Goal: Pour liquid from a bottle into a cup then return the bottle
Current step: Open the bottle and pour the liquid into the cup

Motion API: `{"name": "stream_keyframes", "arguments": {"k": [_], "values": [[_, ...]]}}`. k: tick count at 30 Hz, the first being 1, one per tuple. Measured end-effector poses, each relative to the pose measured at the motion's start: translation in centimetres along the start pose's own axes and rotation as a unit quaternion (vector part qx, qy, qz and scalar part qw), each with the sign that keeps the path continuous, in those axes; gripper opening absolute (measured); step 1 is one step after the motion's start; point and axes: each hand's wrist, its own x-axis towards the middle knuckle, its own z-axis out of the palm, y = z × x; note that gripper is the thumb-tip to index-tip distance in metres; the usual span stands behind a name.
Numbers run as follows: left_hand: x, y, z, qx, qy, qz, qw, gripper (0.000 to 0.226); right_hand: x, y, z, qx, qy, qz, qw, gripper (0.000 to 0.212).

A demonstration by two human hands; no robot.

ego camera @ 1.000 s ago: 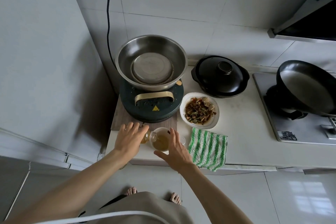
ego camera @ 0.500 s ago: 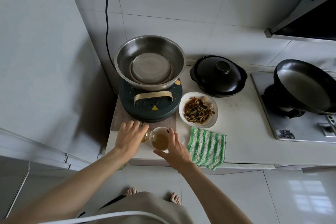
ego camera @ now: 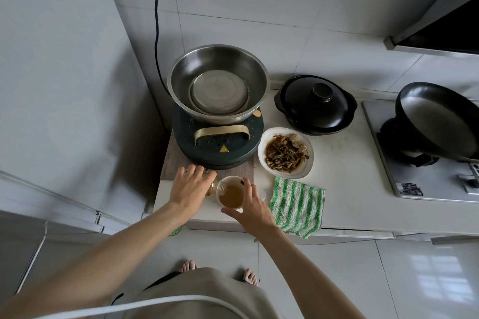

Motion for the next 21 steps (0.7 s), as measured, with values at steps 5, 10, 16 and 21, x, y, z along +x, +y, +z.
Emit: {"name": "stream_keyframes", "arguments": {"k": [5, 10, 16, 21], "values": [[0.07, -0.01, -0.15, 0.002, 0.001, 0.005, 1.0, 0.068, 0.02, 0.11, 0.13, 0.001, 0.005, -0.003, 1.0, 0.107], [-0.07, -0.02, -0.18, 0.002, 0.001, 0.004, 1.0, 0.07, -0.1, 0.21, 0.25, 0.003, 0.008, -0.002, 1.0, 0.106], [-0.08, 0.06, -0.39, 0.013, 0.002, 0.007, 1.0, 0.069, -0.02, 0.11, 0.07, 0.01, 0.003, 0.0, 1.0, 0.106], [-0.02, 0.14, -0.35, 0.02, -0.002, 0.009, 1.0, 0.069, -0.11, -0.01, 0.05, 0.01, 0.003, 0.004, 1.0, 0.107]]}}
